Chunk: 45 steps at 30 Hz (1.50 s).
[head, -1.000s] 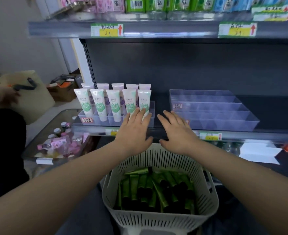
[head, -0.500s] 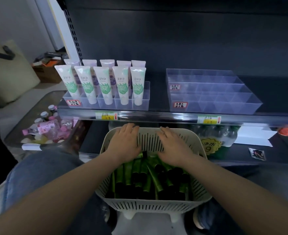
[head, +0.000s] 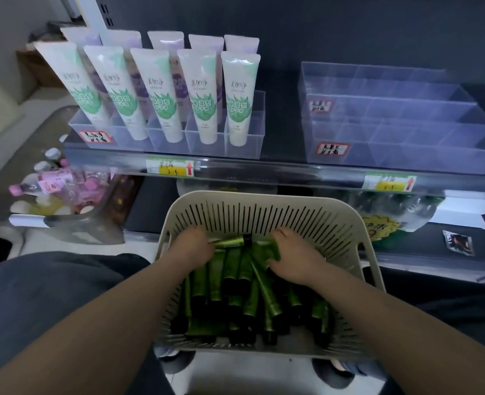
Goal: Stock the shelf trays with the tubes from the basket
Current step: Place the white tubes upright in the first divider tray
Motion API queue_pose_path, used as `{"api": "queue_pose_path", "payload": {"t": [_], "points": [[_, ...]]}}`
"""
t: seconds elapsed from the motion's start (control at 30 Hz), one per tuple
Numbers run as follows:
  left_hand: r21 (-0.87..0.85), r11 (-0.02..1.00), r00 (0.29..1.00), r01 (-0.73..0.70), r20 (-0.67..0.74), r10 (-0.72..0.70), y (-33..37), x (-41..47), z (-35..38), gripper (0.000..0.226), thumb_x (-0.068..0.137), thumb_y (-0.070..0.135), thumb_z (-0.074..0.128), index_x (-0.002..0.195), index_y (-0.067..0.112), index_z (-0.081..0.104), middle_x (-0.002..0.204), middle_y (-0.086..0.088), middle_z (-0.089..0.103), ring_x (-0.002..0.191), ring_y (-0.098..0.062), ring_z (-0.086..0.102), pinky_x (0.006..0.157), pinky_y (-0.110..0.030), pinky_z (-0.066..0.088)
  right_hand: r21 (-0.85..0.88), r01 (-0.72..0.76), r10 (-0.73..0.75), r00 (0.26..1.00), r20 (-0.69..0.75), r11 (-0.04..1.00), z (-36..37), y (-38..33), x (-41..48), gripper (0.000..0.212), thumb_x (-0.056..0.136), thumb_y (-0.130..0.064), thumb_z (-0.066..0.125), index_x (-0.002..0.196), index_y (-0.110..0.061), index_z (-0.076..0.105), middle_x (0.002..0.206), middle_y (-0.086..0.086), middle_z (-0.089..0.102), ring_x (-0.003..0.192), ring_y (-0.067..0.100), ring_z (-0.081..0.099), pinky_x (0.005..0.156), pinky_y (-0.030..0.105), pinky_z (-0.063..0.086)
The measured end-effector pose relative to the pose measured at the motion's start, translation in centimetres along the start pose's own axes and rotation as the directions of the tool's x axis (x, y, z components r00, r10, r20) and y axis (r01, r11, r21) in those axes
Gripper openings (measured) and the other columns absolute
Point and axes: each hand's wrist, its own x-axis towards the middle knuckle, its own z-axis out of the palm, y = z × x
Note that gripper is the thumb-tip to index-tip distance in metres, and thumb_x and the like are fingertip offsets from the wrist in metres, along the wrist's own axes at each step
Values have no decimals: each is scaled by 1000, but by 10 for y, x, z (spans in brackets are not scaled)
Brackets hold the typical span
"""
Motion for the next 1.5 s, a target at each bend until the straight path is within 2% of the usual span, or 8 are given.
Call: {"api": "queue_pose_path", "payload": {"t": [0.2, 0.5, 0.67, 0.83, 0.9, 1.07, 1.33, 1.5], "points": [[8, 1000, 999, 18, 43, -18, 1, 26, 21, 21, 90, 20, 53, 106, 7, 58, 106, -13, 62, 96, -27, 59, 80, -34, 51, 74, -61, 55, 995, 78, 995, 11, 12, 25, 49, 85, -33, 59, 129, -14, 46, 124, 4, 46, 115, 20, 45, 98, 33, 43], [53, 999, 998, 6, 68, -10, -8, 58, 46, 37, 87, 8, 52, 123, 11, 56, 124, -11, 58, 112, -27, 56, 98, -36, 47, 130, -110, 88, 983, 164, 985, 26, 22, 52, 30, 87, -27, 57, 114, -15, 52, 110, 6, 50, 105, 22, 51, 85, 30, 46], [63, 996, 996, -61, 70, 56, -8, 71, 57, 42, 85, 13, 57, 127, 15, 54, 128, -8, 56, 117, -25, 53, 102, -37, 43, 133, -144, 123, 980, 158, 981, 36, 21, 66, 18, 90, -23, 54, 96, -8, 61, 94, 6, 58, 87, 20, 58, 74, 30, 52], [48, 995, 992, -84, 95, 79, -10, 81, 63, 44, 87, 22, 60, 130, 16, 53, 132, -8, 54, 121, -26, 50, 105, -39, 41, 87, -171, 153, 970, 191, 981, 43, 16, 81, 26, 93, -25, 51, 72, -12, 53, 76, 2, 50, 77, 19, 54, 51, 23, 35], [37, 994, 989, -105, 104, 101, -11, 84, 64, 45, 87, 24, 60, 131, 17, 53, 134, -8, 53, 123, -26, 48, 106, -39, 39, 70, -201, 181, 958, 224, 977, 45, 13, 86, 27, 95, -27, 48, 73, -12, 53, 75, 2, 51, 78, 18, 55, 54, 24, 39], [8, 984, 981, -178, 82, 177, -10, 87, 68, 48, 87, 28, 62, 133, 19, 51, 137, -5, 51, 126, -24, 46, 108, -36, 36, 20, -203, 192, 948, 253, 979, 53, 7, 94, 30, 95, -32, 46, 98, -8, 63, 96, 9, 62, 91, 23, 60, 80, 33, 53], [12, 983, 978, -182, 107, 179, -7, 88, 62, 45, 86, 27, 65, 128, 16, 55, 130, -6, 56, 119, -24, 51, 102, -35, 41, 48, -252, 229, 932, 281, 966, 56, 3, 101, 17, 90, -23, 53, 100, -13, 62, 101, 7, 63, 90, 20, 60, 80, 33, 54], [4, 976, 965, -216, 151, 213, -8, 86, 55, 31, 86, 17, 62, 117, 18, 63, 122, -5, 61, 115, -24, 53, 101, -37, 42, 126, -309, 258, 915, 309, 943, 49, 2, 94, 25, 87, -25, 59, 110, -14, 60, 103, 6, 62, 91, 20, 61, 81, 33, 55]]}}
